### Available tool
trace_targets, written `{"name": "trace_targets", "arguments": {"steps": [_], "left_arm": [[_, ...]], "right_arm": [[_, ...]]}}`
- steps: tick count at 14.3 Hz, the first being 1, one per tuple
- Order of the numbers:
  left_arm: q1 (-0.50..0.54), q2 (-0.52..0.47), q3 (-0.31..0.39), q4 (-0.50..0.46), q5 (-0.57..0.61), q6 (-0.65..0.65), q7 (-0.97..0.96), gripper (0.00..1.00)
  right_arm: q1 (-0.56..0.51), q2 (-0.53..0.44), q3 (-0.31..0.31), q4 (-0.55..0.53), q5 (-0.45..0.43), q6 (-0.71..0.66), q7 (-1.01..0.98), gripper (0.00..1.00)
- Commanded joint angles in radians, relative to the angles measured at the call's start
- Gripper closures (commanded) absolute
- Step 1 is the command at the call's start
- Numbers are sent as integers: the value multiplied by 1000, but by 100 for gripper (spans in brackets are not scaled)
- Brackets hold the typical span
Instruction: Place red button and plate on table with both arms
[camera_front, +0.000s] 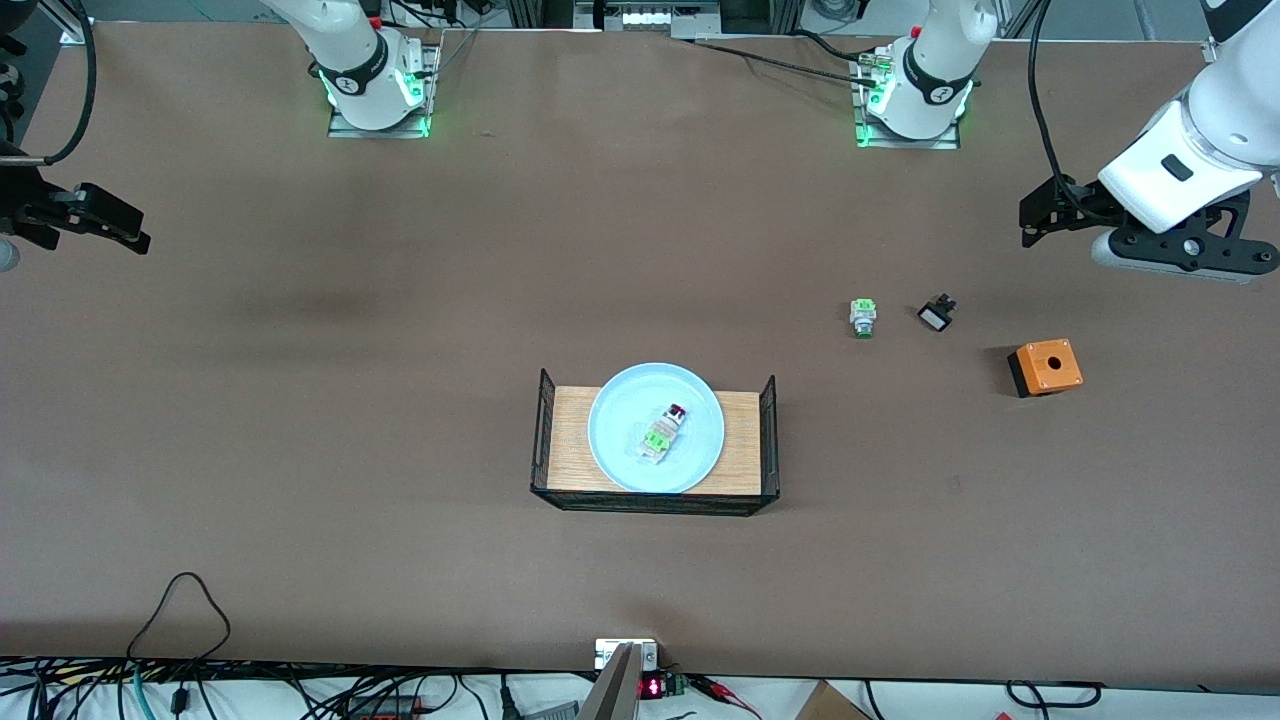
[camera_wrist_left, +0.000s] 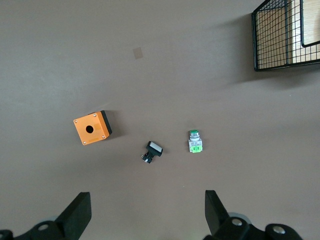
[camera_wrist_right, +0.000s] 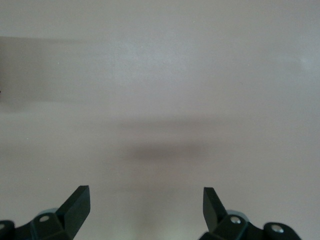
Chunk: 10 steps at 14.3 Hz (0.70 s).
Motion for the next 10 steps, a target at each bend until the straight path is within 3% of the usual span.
{"name": "trace_targets", "arguments": {"steps": [1,10], "left_arm": [[-2,15,2,33,9,-24,2,0],[4,15,3,33,-2,-45,-5,0]], "right_arm": [[-4,-7,-2,3,17,-5,-9,0],[-4,-7,-2,4,17,-5,-9,0]]}}
